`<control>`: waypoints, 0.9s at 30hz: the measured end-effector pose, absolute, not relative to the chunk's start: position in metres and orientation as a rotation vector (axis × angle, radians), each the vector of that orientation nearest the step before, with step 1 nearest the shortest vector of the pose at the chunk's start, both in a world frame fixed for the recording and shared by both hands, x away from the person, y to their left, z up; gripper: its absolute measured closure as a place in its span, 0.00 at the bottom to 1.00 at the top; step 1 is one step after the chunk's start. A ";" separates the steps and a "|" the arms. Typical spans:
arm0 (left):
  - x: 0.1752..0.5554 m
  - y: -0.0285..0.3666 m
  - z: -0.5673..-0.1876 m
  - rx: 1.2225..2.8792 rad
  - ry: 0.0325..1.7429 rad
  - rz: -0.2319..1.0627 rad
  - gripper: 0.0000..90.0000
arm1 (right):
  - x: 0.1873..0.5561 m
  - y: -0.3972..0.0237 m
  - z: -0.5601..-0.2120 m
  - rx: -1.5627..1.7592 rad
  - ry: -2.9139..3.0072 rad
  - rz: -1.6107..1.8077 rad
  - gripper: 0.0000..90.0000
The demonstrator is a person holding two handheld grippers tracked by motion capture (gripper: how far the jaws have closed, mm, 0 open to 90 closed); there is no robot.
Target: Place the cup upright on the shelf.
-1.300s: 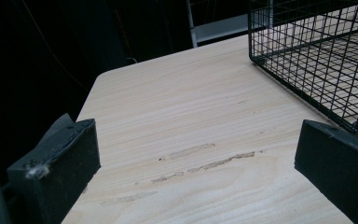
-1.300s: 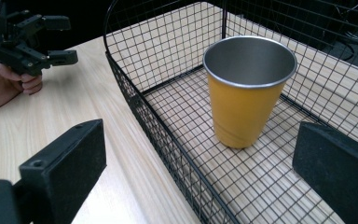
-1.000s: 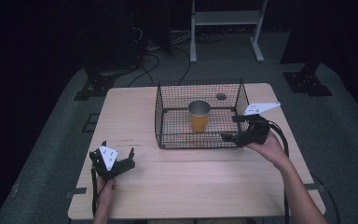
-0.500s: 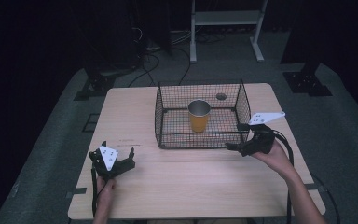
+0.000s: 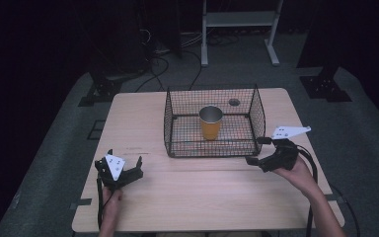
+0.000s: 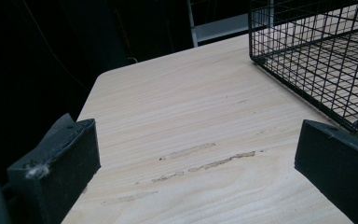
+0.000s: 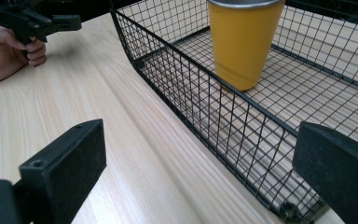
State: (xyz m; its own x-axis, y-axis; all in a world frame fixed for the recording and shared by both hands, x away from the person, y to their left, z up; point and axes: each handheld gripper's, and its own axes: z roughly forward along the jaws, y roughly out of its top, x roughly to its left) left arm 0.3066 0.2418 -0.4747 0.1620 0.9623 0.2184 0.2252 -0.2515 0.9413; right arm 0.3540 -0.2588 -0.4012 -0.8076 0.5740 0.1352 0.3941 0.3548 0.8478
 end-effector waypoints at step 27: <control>0.307 0.242 -0.475 1.635 1.161 1.154 0.00 | 0.326 -0.287 -0.416 0.928 2.355 1.470 0.02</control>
State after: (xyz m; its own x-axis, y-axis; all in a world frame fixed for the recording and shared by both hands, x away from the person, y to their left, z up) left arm 0.3066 0.2416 -0.4746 0.1608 0.9619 0.2210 0.2270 -0.2539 0.9402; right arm 0.3258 -0.2871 -0.4156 -0.7785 0.6110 0.1435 0.3974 0.3029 0.8662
